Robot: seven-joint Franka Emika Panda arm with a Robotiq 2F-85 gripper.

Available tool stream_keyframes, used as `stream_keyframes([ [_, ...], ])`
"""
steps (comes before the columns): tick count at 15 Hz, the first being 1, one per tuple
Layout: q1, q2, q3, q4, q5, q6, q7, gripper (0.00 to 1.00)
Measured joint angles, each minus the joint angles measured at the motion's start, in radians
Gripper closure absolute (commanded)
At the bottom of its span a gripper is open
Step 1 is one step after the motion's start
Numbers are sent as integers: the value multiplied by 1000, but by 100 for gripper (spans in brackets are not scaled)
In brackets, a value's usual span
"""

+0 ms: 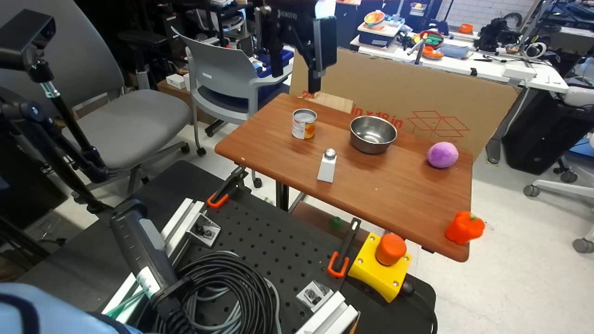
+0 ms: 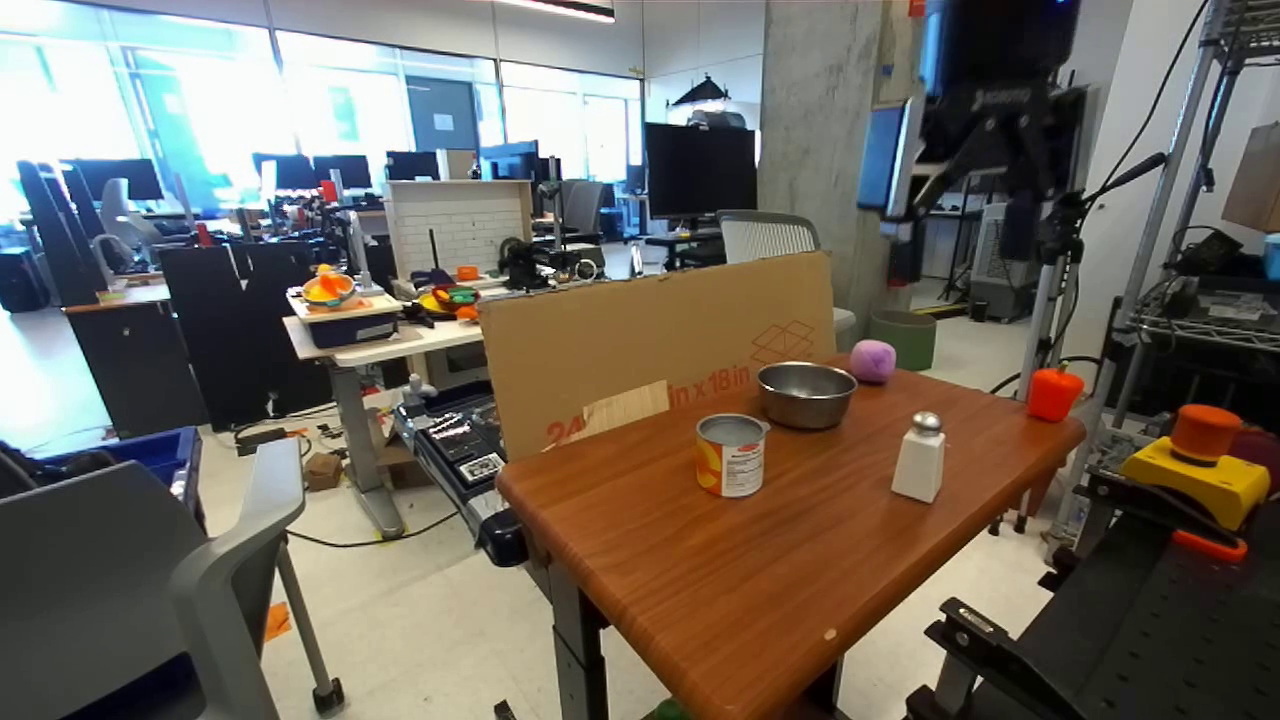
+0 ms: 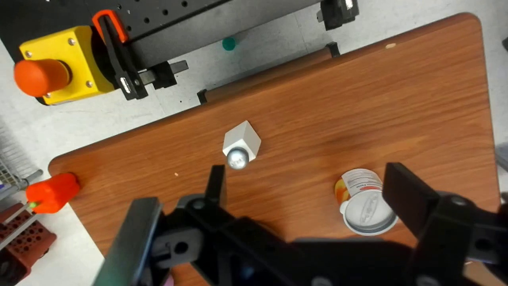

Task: Move the orange can closer to the edge

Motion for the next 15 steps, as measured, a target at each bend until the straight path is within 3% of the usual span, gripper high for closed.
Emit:
stream_keyframes([
  [5,14,276,-19,173,-145,99,172,0],
  [15,173,624,-199,508,-234,102,265,0],
])
